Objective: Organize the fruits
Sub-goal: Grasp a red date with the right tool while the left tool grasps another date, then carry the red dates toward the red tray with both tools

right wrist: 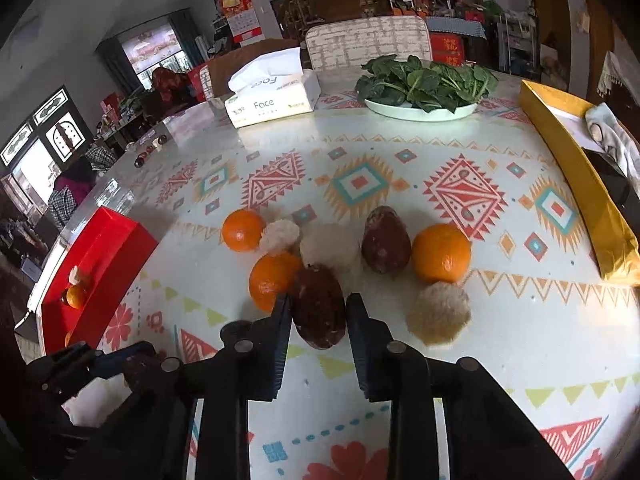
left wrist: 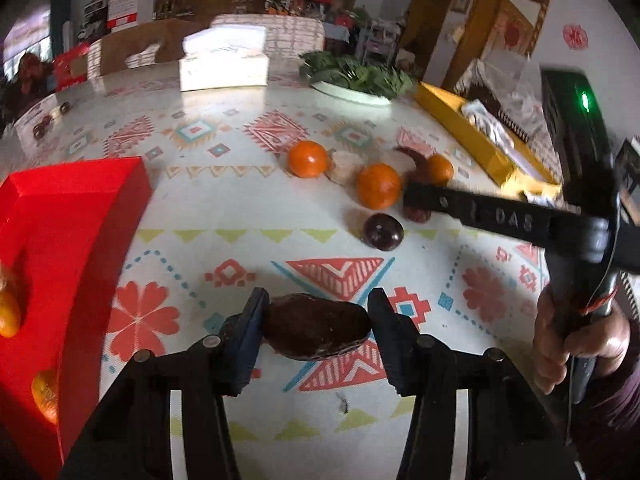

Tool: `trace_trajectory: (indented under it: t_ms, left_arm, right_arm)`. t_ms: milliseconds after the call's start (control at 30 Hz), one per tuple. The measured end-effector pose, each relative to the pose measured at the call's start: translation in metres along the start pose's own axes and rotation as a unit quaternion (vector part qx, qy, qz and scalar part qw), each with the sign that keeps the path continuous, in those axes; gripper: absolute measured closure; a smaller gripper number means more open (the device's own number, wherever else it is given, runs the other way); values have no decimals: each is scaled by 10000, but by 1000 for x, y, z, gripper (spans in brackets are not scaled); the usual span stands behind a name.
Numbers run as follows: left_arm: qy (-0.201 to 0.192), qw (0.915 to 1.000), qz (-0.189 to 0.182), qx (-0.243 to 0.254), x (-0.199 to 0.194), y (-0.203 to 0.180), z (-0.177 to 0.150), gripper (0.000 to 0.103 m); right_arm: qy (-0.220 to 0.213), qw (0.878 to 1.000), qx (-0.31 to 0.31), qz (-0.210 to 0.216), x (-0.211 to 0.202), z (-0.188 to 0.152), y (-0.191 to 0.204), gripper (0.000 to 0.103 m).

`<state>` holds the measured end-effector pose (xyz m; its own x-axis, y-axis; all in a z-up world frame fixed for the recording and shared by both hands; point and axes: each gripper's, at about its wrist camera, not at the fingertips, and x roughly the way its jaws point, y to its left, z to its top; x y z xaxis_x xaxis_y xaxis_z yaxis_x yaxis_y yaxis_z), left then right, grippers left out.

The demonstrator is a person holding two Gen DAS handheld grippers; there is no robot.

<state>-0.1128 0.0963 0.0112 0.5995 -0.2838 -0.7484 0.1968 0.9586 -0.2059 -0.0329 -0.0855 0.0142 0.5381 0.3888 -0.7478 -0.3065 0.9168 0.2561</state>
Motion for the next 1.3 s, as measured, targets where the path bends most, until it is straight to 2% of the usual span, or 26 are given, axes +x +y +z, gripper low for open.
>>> trace_trajectory:
  t_ms: [100,167,233,333,467,533,600,667,833,900,933,967,1033,1067,1100,1133,1200,1300]
  left_arm:
    - [-154,9996,-62,-223,-14,12,-1,54]
    - [-241,9991,-48,-346,-25,20,-1,79]
    - [-331,9975,-127,-606,-38,35,-2,80]
    - [-512,9948,-44,-883,-52,58,-4,91]
    - [-573,9903,-73,-1267,-63,84,-12,91]
    - [-530,9903,-123,-1275,-63,86,-16,91]
    - [-483,9910,-84,-1245,-61,85,-19,87]
    - [-415,9933,-12,-1082,-56,81,-20,66]
    - [-466,9966,384,-564,-44,64,-10,60]
    - [-585,9957,599,-388,-39,61,-3,52]
    - [-568,9952,714,-359,-35,61,-1,41]
    - [-599,9948,782,-257,-30,59,1,41]
    - [-425,9971,617,-104,-27,54,3,41]
    - [-274,9990,343,-74,-27,52,4,41]
    - [-221,9997,-111,-45,-32,49,4,42]
    - [-276,9991,-310,-12,-38,48,5,42]
    - [-420,9987,-296,30,-49,47,12,42]
    - [-525,9986,-45,-4,-48,56,30,42]
  right_arm:
    - [-34,9999,98,68,-5,-4,-1,73]
    - [-104,9997,156,148,-11,-6,-1,73]
    - [-193,9994,192,208,-21,-8,2,73]
    - [-318,9987,126,366,-38,-8,17,73]
    - [-389,9977,-100,548,-50,-8,45,73]
    - [-362,9970,-221,654,-50,-9,62,73]
    - [-346,9966,-279,692,-48,-10,76,73]
    - [-310,9964,-306,728,-45,-13,83,73]
    - [-212,9961,-386,769,-41,-24,96,73]
    - [-208,9960,-417,757,-42,-27,98,73]
    - [-215,9960,-428,750,-43,-28,98,73]
    - [-222,9960,-435,743,-43,-28,97,73]
    - [-241,9960,-406,753,-45,-29,95,73]
    - [-269,9960,-372,769,-46,-28,92,73]
    - [-296,9959,-333,794,-47,-28,89,73]
    - [-309,9957,-300,819,-48,-28,86,73]
    - [-323,9954,-213,878,-48,-28,78,73]
    - [-353,9951,-129,909,-46,-28,68,73]
